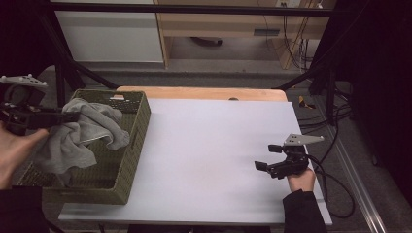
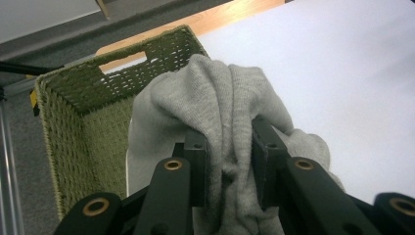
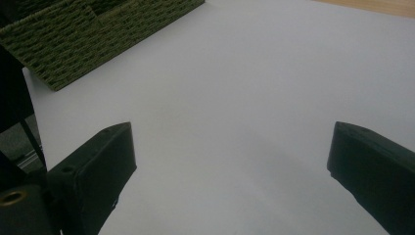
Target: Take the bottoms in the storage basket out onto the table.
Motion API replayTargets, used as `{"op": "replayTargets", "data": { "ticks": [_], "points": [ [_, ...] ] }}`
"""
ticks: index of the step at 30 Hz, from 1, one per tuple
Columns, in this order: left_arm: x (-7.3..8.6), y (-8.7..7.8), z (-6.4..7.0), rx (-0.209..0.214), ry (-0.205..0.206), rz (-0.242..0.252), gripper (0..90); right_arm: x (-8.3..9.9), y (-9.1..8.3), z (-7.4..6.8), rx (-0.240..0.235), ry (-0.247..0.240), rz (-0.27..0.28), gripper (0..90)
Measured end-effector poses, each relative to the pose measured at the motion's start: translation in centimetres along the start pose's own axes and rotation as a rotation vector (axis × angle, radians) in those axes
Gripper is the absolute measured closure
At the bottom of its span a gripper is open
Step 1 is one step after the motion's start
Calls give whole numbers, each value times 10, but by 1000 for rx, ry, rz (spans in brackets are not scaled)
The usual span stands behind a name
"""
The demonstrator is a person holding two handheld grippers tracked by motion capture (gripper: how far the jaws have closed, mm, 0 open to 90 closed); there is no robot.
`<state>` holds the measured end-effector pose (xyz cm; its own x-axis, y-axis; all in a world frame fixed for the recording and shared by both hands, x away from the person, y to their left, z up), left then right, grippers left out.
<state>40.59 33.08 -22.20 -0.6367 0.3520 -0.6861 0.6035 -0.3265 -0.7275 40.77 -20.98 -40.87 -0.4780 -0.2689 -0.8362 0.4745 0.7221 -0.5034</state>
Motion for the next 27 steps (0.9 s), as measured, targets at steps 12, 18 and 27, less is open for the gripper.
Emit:
{"op": "replayTargets", "data": {
  "ticks": [12,18,27],
  "points": [
    [-10,-8,2,0,14,-11,727,1,1,0,0,0,-3,45],
    [-14,-13,4,1,19,-12,727,1,1,0,-2,0,-3,45],
    [-23,-11,14,18,45,-30,727,1,1,-1,-3,1,-4,45]
  ]
}}
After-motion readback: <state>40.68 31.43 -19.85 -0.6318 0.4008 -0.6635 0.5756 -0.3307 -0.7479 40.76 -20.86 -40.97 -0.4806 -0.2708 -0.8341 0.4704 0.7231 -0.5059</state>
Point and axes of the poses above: each handheld gripper's, and its own axes: y roughly forward along the jaws, x roughly out of its underside, z roughly to its right, the point moved 7 cm from there along y, roughly forward along the jaws, and after that the axes turned 1 degree about -y, right-handed, at the moved point
